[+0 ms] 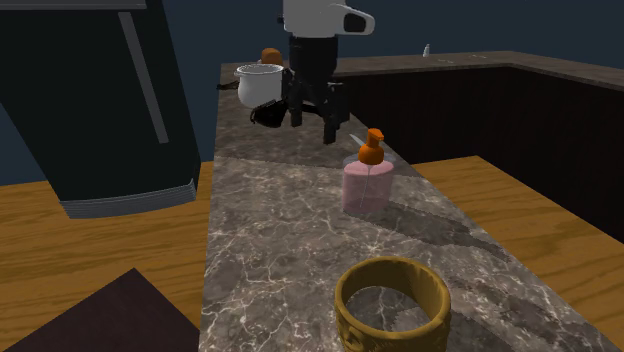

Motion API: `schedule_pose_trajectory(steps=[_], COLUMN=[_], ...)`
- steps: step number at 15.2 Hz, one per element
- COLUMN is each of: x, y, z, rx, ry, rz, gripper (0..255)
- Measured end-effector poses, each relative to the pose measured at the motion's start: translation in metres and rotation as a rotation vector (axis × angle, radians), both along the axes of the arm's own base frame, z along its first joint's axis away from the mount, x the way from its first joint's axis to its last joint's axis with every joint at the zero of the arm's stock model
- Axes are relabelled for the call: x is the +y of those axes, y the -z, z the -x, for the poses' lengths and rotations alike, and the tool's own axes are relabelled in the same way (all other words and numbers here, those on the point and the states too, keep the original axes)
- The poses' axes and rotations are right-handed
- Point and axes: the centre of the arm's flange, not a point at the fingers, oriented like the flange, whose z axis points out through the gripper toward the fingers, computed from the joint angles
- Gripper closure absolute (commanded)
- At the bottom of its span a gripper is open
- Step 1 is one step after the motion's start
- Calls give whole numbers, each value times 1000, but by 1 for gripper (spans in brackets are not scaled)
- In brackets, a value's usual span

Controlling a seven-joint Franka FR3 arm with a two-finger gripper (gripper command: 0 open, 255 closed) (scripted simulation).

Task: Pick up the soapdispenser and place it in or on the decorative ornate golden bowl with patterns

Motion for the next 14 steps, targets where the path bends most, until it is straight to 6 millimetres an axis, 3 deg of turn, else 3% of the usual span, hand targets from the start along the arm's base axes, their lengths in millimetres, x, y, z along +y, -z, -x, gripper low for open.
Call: schedule_pose_trajectory(steps=[10, 14], x=[-32, -35], y=[73, 96], z=[-99, -108], rx=[0, 0], ry=[50, 55], rz=[5, 6], gripper=[0, 0])
